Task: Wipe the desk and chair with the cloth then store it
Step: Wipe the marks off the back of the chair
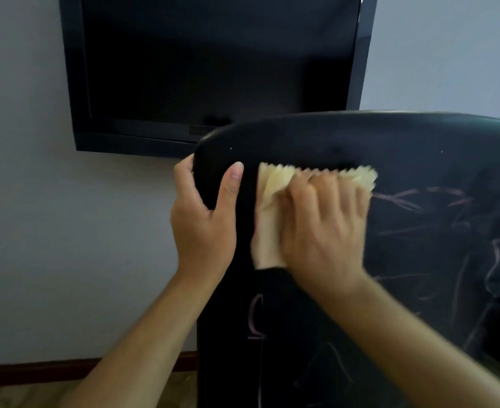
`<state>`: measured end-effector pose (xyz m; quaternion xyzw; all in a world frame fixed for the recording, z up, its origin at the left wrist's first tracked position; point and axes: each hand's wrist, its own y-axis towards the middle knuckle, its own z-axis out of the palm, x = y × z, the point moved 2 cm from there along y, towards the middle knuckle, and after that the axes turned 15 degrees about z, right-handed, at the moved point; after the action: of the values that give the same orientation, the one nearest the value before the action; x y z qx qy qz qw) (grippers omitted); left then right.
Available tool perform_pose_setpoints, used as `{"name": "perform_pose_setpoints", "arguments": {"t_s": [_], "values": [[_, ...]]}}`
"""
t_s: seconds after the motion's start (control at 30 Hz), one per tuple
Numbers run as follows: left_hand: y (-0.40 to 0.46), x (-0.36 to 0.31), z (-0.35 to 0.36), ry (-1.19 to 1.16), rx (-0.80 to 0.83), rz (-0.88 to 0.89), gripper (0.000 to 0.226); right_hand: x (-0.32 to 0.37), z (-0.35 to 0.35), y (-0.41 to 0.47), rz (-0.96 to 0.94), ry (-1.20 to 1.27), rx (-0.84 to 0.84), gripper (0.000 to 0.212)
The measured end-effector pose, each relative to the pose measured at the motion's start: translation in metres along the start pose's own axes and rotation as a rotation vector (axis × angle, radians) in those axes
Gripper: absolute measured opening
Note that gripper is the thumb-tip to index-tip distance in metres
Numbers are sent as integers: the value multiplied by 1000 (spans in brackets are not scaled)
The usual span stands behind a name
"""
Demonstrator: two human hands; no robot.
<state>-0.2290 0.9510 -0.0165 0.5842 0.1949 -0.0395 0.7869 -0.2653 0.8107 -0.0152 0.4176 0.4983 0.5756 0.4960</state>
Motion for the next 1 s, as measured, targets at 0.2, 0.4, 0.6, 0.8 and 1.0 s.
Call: {"name": "perform_pose_setpoints", "arguments": {"t_s": [0.2,0.4,0.6,0.8,1.0], "values": [[-2,-4,-6,-24,27,-6,37,26,-8,-113,-172,-9,323,25],[1,-9,-7,-52,50,-54,38,-2,-6,-23,-129,8,59,23],[-3,-9,-2,-39,-15,-59,38,14,-4,9,86,11,-7,31],[-2,-10,-5,-9,36,-38,39,15,-7,-59,48,16,148,24],[-3,-11,-6,-21,11,-77,42,27,-2,23,261,54,-81,28]]}}
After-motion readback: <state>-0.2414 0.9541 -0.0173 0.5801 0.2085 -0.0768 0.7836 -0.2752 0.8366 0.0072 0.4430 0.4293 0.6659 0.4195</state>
